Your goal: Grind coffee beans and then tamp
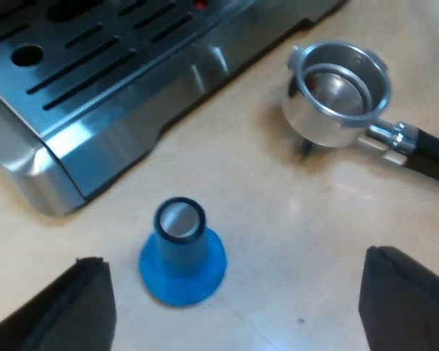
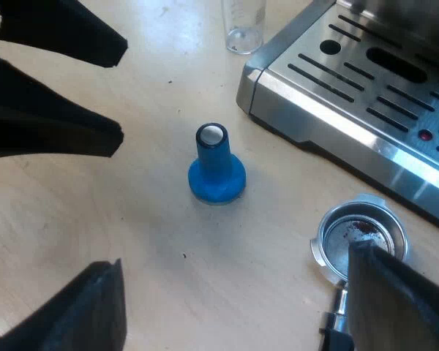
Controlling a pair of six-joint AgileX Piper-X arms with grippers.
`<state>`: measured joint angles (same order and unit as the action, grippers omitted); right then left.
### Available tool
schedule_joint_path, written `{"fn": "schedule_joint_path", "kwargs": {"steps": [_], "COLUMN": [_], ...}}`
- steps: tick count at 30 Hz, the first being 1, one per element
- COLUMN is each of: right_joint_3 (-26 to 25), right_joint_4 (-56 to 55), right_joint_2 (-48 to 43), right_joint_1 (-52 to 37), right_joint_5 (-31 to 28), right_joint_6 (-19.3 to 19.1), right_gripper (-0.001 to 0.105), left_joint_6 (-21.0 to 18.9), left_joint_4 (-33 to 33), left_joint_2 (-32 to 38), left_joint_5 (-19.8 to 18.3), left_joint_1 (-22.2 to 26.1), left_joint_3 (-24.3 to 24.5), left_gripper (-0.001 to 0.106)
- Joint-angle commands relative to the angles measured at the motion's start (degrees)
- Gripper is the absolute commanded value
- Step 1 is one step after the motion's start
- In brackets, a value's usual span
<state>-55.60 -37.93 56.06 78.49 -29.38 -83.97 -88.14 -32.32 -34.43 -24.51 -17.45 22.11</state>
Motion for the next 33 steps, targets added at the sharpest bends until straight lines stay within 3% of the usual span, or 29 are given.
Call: {"fn": "schedule_joint_path", "kwargs": {"steps": [1,28,33], "right_joint_3": [-0.54,-0.54,-0.54], "right_joint_4": [0.43,0.43,0.43], "right_joint_2": [-0.37,-0.37,-0.37], "right_joint_1": [0.04,0.04,0.04], "right_joint_5": [0.11,0.11,0.11], "right_joint_6": [-1.11,-1.10,-1.10], "right_gripper": [0.065,0.065,0.065], "left_joint_6": [-0.55,-0.55,-0.55], "left_joint_4": [3.01,18.59,21.12], "left_joint_2": [-0.68,-17.18,-19.90], "left_joint_5": [0.72,0.72,0.72], "left_joint_1": [-0.15,-0.15,-3.41], "left_joint_3": [-0.72,-1.31,-1.31], "left_gripper": [0.070,0.070,0.070]}}
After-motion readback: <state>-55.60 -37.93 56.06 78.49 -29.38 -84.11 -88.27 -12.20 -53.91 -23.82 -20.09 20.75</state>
